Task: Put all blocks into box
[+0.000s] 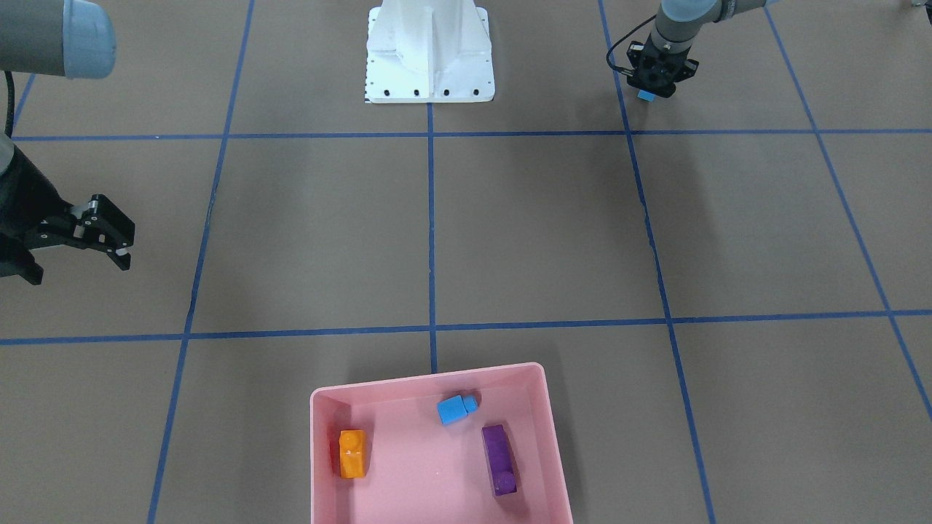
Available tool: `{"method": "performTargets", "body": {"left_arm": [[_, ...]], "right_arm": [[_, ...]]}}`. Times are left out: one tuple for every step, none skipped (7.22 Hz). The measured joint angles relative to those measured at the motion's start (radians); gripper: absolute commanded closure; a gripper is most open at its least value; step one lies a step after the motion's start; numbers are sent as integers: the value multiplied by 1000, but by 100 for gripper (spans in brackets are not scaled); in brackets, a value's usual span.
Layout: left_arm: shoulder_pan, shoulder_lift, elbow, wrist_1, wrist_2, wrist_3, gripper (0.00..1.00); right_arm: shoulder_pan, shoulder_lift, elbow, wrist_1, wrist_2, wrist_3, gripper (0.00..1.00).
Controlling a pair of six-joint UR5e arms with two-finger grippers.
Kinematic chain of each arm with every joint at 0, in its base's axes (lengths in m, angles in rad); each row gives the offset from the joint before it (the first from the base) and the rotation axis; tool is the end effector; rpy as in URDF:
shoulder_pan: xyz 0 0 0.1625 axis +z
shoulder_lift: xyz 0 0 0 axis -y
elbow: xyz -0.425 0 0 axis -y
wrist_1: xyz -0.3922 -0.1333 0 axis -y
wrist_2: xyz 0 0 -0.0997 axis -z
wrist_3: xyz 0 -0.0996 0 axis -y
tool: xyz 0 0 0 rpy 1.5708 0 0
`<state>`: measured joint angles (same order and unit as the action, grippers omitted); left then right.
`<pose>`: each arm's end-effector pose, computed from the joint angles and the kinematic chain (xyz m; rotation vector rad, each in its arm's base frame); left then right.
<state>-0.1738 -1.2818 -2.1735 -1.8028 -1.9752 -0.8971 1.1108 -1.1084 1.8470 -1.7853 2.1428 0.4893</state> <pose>0.3626 -0.1592 0.4754 -0.1402 0.6624 0.5913 -0.1987 -0.5799 0.3014 0.1979 -0.7296 -0.1220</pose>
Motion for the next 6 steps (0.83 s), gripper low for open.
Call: {"method": "performTargets", "body": {"left_arm": [[-47, -13, -36, 0, -2, -19, 100], [-99, -52, -64, 1, -4, -83, 100], [-145, -112, -77, 3, -6, -163, 100], [-193, -181, -82, 15, -7, -220, 100], [-242, -260, -84, 50, -7, -250, 100], [-294, -363, -84, 120, -8, -263, 100]], "right_arm": [[1, -1, -1, 1, 1, 0, 2], [2, -3, -1, 2, 2, 0, 2], [5, -8, 0, 3, 4, -6, 2], [15, -22, 2, 3, 7, -31, 2], [33, -46, 4, 3, 12, -77, 2], [56, -83, 9, 4, 24, -136, 2]]}}
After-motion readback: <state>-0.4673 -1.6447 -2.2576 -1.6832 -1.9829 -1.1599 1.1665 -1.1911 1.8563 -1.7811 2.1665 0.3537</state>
